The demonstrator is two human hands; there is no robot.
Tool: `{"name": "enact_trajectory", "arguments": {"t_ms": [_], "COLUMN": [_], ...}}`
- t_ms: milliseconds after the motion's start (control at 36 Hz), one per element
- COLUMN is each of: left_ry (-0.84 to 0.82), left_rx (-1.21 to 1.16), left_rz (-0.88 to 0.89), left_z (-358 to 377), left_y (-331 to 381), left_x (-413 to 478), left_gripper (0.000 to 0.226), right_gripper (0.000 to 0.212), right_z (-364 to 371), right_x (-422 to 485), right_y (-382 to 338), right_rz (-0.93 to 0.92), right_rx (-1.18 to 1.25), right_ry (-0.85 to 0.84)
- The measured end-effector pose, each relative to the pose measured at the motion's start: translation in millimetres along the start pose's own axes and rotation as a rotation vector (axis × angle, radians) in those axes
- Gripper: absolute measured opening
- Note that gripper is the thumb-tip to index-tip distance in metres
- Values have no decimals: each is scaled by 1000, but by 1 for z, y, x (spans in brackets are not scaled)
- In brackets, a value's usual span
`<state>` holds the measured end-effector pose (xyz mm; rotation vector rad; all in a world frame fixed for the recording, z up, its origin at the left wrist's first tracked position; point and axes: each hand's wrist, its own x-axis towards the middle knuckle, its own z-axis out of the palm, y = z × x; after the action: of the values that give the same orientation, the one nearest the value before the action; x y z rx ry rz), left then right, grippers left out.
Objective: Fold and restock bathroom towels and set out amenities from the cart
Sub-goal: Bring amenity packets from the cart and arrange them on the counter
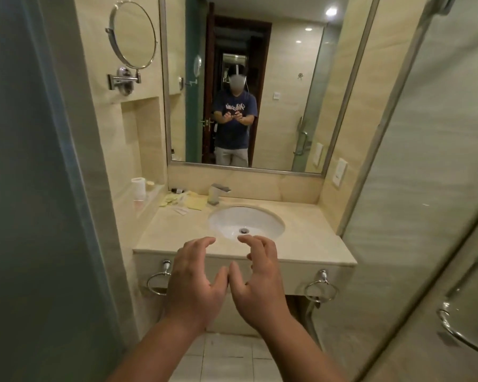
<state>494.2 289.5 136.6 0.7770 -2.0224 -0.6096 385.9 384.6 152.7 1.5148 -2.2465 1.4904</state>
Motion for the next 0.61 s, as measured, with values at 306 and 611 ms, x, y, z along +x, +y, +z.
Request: {"name": "enact_trajectory", "arguments": {"t_ms": [306, 611], "left_ry": [-38, -101], "left_rx": [60, 107], "left_rz": [-154, -474], "left_z": [88, 196], "left_y": [-94, -201], "left_x": [122, 215], "left_gripper": [54, 64], "right_gripper": [55, 67], "right_z": [92, 185], "right_x": [139, 260], "right_y": [109, 234], "right_rz": [91, 195], "right_rx": [91, 107], "right_ry": [-104, -348]}}
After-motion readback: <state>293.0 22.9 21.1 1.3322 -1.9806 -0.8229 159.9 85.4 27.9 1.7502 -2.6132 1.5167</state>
